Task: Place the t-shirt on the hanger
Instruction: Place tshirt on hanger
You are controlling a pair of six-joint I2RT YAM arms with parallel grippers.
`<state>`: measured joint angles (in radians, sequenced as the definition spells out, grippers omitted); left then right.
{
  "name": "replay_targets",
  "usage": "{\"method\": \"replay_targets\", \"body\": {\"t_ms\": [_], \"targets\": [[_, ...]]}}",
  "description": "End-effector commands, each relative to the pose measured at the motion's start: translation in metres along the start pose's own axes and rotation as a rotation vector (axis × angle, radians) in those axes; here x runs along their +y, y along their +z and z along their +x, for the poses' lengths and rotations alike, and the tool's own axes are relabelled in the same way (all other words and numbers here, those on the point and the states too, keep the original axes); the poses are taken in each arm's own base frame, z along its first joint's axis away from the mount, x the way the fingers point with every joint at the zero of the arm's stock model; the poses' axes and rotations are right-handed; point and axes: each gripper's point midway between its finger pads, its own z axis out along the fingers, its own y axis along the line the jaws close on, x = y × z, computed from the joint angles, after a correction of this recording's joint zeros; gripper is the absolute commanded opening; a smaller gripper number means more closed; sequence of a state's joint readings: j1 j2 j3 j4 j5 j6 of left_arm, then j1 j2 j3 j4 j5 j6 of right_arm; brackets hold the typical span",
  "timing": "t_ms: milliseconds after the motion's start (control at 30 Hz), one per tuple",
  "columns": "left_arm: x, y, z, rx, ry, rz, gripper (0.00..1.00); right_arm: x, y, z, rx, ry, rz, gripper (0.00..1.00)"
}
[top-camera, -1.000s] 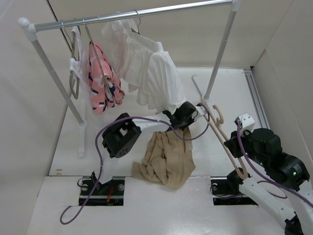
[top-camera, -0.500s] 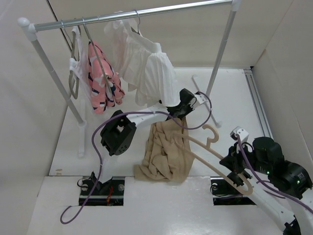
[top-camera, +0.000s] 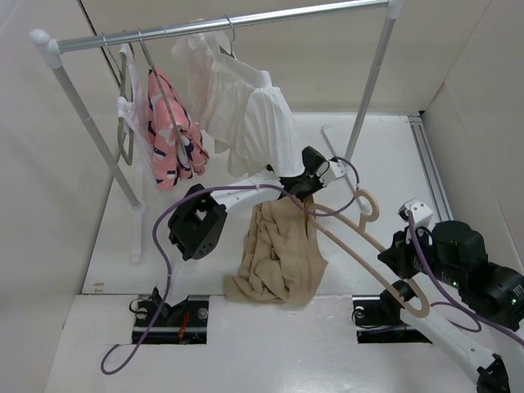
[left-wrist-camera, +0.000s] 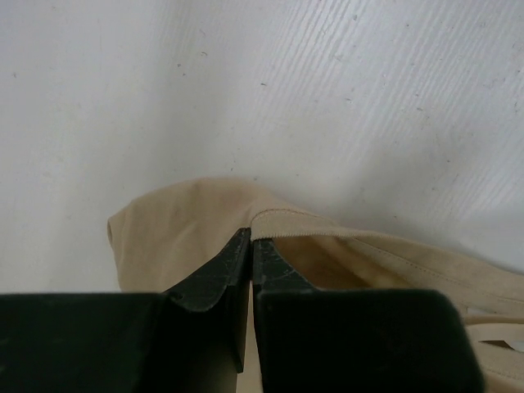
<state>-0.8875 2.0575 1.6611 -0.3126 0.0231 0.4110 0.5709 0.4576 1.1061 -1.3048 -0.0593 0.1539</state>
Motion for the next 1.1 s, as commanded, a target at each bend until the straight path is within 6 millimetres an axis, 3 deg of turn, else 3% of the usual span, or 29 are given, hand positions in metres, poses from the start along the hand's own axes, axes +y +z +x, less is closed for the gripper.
{"method": "replay_targets", "body": {"t_ms": [0, 267, 467, 600, 767, 833, 900, 1067], "targets": [[0.004, -0.027, -0.018, -0.054, 0.032, 0.009, 0.00, -0.007, -0.013, -0.030, -0.121, 0.007, 0.057, 0.00], [-0.001, -0.027, -0.046, -0.095, -0.031, 0.045, 0.00, 0.006, 0.029, -0.020, -0.112, 0.068, -0.033, 0.00], [-0.018, -0.045, -0.041, -0.079, -0.082, 0.129, 0.00, -0.002, 0.030, -0.027, -0.172, 0.090, 0.013, 0.00], [-0.028, -0.053, -0.042, -0.088, -0.124, 0.177, 0.00, 0.003, 0.044, -0.033, -0.199, 0.086, -0.020, 0.00], [-0.021, -0.082, -0.084, -0.173, -0.155, 0.192, 0.00, 0.010, 0.050, -0.038, -0.240, 0.116, -0.060, 0.00], [-0.019, -0.090, -0.096, -0.204, -0.151, 0.195, 0.00, 0.005, 0.048, -0.042, -0.271, 0.130, -0.034, 0.00], [-0.016, -0.112, -0.108, -0.241, -0.156, 0.197, 0.00, -0.004, 0.041, -0.046, -0.320, 0.164, 0.014, 0.00], [-0.014, -0.151, -0.126, -0.320, -0.178, 0.201, 0.00, -0.011, 0.023, -0.090, -0.535, 0.203, 0.043, 0.00]]}}
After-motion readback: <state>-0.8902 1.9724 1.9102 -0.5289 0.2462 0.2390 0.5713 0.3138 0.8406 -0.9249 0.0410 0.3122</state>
